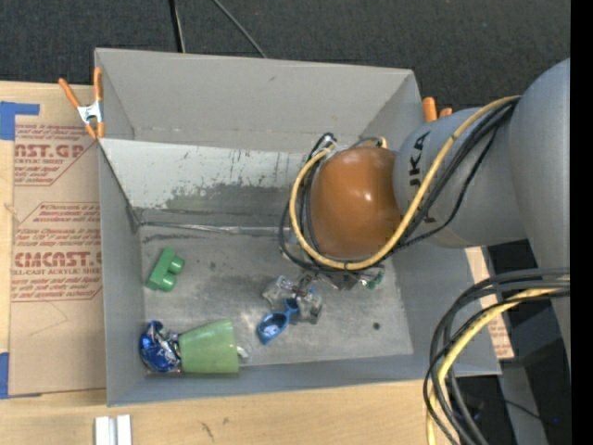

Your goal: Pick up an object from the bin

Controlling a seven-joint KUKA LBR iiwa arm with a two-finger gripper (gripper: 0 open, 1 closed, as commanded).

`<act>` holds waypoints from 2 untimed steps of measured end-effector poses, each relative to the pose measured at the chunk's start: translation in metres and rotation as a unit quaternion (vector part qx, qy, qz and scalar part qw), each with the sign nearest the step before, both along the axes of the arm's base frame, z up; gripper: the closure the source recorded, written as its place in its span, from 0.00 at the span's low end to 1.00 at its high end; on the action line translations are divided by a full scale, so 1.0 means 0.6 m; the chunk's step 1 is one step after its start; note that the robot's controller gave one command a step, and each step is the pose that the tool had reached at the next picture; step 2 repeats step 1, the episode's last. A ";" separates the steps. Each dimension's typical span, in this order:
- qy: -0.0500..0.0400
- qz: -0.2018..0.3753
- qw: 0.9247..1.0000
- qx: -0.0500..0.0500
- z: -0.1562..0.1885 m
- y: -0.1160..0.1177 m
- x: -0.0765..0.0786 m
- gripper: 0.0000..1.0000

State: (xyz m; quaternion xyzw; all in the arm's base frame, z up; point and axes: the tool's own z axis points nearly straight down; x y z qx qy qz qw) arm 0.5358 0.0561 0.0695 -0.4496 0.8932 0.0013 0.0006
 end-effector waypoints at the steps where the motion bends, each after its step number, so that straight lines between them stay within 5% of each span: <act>1: -0.005 0.038 0.999 0.000 0.275 0.052 -0.047 1.00; 2: -0.005 0.038 0.999 0.000 0.275 0.052 -0.047 1.00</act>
Offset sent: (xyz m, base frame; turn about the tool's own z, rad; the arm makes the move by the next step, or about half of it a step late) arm -0.0296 0.0290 0.1609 -0.0761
